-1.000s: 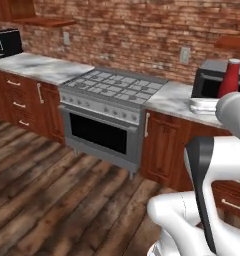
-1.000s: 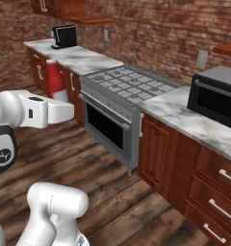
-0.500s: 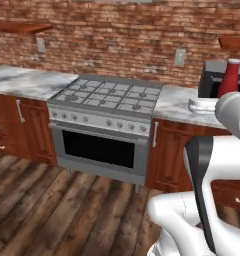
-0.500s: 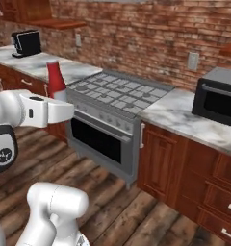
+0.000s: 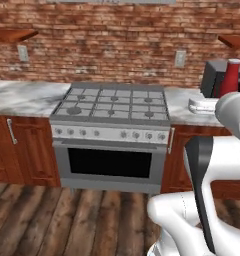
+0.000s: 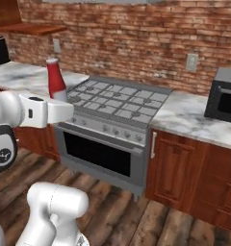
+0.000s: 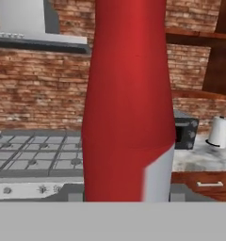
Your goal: Take 2 condiments from the cabinet and move them on the counter near the stove.Make sure the condiments are lined up with each other, next to each other.
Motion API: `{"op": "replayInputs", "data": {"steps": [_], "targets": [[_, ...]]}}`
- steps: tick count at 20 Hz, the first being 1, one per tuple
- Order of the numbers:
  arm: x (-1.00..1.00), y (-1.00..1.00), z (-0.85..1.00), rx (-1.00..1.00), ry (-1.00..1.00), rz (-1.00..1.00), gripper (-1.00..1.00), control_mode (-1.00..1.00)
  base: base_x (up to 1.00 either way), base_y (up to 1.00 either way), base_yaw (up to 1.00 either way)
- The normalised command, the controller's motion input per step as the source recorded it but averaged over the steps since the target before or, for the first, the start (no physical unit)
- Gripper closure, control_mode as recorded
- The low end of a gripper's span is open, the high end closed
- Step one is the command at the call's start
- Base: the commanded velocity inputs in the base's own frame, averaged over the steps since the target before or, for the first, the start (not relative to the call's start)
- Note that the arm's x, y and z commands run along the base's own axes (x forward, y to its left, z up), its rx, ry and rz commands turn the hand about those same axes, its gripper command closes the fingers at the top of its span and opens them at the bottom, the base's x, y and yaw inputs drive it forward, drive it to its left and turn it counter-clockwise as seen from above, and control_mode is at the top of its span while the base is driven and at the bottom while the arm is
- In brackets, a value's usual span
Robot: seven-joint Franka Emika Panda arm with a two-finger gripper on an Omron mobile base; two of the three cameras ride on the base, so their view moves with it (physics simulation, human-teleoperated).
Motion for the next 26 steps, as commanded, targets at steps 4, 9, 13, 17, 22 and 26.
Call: {"op": "replayInputs", "data": {"steps": [4, 9, 13, 17, 22, 26], "targets": [[0.0, 0.0, 0.0, 0.0, 0.0, 0.0, 1.0, 1.0, 0.78, 0.67, -0.33], [0.0, 0.0, 0.0, 0.0, 0.0, 0.0, 1.0, 1.0, 0.78, 0.21, -0.16], [0.0, 0.0, 0.0, 0.0, 0.0, 0.0, 1.0, 1.0, 0.71, 0.0, 0.0], [0.0, 0.0, 0.0, 0.0, 0.0, 0.0, 1.0, 1.0, 0.73, 0.0, -0.01], [0.0, 0.0, 0.0, 0.0, 0.0, 0.0, 1.0, 1.0, 0.73, 0.0, -0.04], [0.0, 0.0, 0.0, 0.0, 0.0, 0.0, 1.0, 1.0, 0.62, 0.0, -0.06]]}}
